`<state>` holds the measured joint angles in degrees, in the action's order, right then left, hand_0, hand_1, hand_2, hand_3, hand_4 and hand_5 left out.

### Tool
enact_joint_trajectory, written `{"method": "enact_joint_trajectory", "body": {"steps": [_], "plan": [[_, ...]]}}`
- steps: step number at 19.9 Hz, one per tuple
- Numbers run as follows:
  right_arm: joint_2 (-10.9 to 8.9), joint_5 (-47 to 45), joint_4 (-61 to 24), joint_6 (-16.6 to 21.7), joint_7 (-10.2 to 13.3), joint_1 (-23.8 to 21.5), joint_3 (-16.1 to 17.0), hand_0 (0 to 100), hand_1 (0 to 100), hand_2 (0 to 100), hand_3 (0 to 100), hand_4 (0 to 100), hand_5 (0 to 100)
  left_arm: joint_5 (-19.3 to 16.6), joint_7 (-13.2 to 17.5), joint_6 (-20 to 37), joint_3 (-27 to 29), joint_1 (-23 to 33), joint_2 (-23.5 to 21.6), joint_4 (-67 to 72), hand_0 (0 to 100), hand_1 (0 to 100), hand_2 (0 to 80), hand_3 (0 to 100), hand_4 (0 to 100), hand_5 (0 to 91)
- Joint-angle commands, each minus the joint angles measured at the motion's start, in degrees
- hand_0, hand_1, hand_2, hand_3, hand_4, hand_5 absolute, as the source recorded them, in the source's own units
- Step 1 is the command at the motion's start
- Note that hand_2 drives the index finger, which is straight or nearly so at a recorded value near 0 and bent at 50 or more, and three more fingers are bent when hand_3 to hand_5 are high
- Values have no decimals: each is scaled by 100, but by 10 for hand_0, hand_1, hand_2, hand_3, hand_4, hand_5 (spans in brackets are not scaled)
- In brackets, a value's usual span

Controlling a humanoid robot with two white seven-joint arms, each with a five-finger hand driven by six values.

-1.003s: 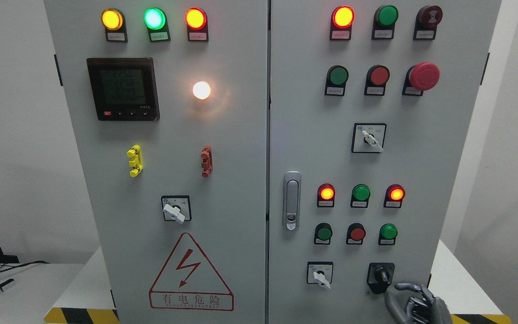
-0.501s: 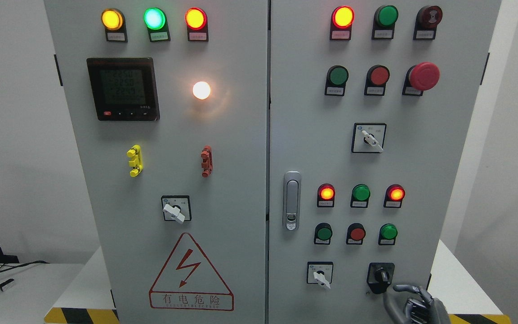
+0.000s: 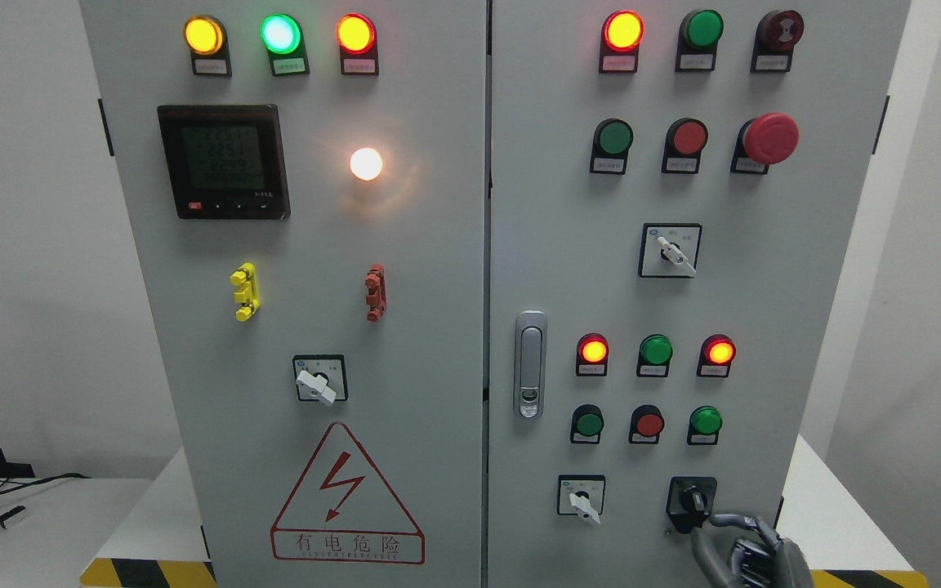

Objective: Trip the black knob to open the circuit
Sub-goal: 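Grasp the black rotary knob with the right hand fingers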

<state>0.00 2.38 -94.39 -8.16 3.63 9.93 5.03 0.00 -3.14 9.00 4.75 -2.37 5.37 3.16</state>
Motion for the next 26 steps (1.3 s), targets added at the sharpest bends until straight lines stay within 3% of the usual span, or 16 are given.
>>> {"method": "enact_joint_trajectory", "body": {"steps": [1, 26], "plan": [[35, -1, -123, -1, 33, -26, -195, 268, 698, 438, 1000, 1000, 966, -176, -3, -3, 0, 0, 0, 0, 120, 389, 0, 0, 0, 0], [44, -18, -431, -80, 24, -185, -407, 273, 694, 442, 1000, 1000, 965, -176, -3, -3, 0, 0, -1, 0, 120, 389, 0, 0, 0, 0]]}}
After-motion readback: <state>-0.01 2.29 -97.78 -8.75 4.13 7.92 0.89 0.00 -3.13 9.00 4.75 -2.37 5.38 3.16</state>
